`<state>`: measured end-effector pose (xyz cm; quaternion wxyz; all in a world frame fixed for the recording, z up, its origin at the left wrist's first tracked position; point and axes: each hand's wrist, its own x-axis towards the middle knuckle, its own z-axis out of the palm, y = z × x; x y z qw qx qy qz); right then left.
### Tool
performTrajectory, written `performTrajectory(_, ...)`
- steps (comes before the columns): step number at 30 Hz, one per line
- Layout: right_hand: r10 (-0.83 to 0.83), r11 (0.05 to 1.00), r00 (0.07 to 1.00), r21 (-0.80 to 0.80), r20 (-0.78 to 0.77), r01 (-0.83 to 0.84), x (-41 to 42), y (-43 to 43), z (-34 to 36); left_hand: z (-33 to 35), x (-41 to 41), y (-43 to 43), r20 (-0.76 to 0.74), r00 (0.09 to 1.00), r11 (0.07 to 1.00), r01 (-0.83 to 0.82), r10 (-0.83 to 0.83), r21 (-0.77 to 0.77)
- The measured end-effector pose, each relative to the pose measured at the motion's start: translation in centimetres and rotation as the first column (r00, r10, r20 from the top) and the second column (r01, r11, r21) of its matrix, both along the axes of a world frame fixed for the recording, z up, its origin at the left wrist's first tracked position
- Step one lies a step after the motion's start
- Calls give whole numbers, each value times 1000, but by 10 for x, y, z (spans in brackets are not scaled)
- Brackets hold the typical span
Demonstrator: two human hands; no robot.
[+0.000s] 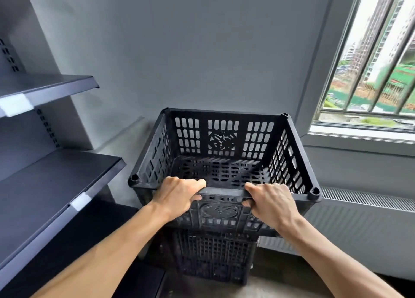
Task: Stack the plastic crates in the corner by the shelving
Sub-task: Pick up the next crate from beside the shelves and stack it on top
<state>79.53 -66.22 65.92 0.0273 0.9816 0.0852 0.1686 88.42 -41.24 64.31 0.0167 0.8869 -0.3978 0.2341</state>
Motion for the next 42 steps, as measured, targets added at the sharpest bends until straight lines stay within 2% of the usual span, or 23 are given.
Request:
performTrajectory(13, 15, 1000, 998, -1, -58, -16, 96, -33, -16, -15, 90, -35, -106, 992, 997, -70, 73, 29)
performTrajectory(19, 0, 1000, 994, 1, -105, 0, 129, -30, -21, -19, 126, -36, -165, 984, 997, -62, 70, 54)
performTrajectory(24, -25, 999, 994, -25, -102, 22, 163, -36, -20, -14, 162, -37, -206, 979, 999, 4, 4, 42)
performTrajectory(36, -78, 992, 993, -103, -88, 68, 195, -31, -29, -26, 201, -28, -150, 987, 999, 52, -52, -4)
performTrajectory(42, -103, 989, 990, -119, -98, 91, 209, -34, -23, -21, 218, -35, -178, 980, 996, 91, -94, -21)
